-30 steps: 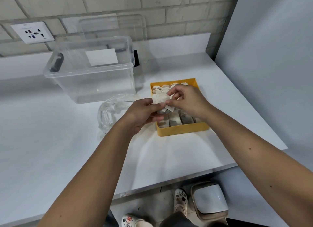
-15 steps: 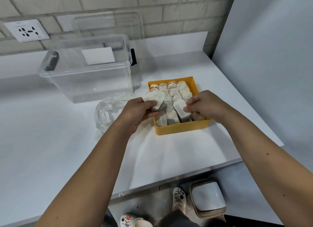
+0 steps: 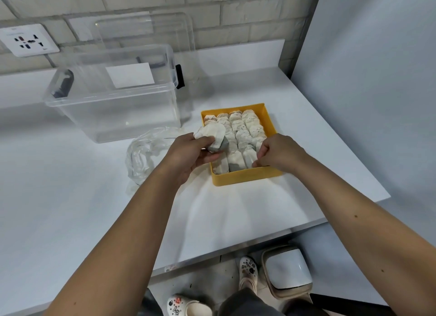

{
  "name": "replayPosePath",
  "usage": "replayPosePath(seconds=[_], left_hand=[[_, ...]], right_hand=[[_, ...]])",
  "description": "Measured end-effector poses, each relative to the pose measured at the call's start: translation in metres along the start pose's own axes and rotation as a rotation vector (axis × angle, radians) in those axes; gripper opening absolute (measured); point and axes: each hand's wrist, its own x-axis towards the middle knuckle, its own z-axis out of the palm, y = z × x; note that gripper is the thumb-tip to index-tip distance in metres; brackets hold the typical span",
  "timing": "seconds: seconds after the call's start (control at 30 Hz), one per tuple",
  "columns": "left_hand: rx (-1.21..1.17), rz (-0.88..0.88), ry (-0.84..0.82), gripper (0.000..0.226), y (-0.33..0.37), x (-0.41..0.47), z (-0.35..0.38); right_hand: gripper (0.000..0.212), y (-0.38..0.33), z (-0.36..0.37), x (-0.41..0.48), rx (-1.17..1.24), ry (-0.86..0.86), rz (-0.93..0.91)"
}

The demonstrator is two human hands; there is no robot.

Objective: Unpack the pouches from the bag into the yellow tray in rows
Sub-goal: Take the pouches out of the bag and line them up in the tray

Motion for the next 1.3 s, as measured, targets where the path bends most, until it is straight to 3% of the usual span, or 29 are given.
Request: replayPosePath(seconds=[0.27, 0.4, 0.5, 0.83, 1.0, 1.13, 1.3], left_hand=[[0.040, -0.009, -0.008, 0.010, -0.005, 0.003, 0.000], [0.053, -0.004, -0.029, 0.022, -0.006, 0.003, 0.002], [0.073, -0.002, -0.056, 0.020, -0.006, 0.001, 0.007], [-0.011, -0.056, -0.080, 0.020, -0.011, -0.001, 0.007], [-0.001, -0.033, -0.022, 0.016, -0.008, 0.000, 0.001], [-0.013, -0.017, -0.014, 0.016, -0.005, 0.000, -0.002], [0.022, -0.029, -0.022, 0.016, -0.008, 0.000, -0.001]], right_hand=[[0.029, -0.011, -0.004, -0.002, -0.095, 0.042, 0.007], [0.018, -0.020, -0.011, -0.003, 0.283, 0.193, -0.120], [0.017, -0.035, -0.011, -0.007, 0.636, 0.093, -0.188], [0.011, -0.033, -0.019, -0.012, 0.829, 0.107, -0.297], [0.011, -0.010, -0.036, -0.006, 0.744, 0.127, -0.313], [0.014, 0.010, -0.038, 0.000, 0.476, -0.038, -0.278], [0.010, 0.016, -0.033, 0.009, 0.325, -0.190, -0.288]])
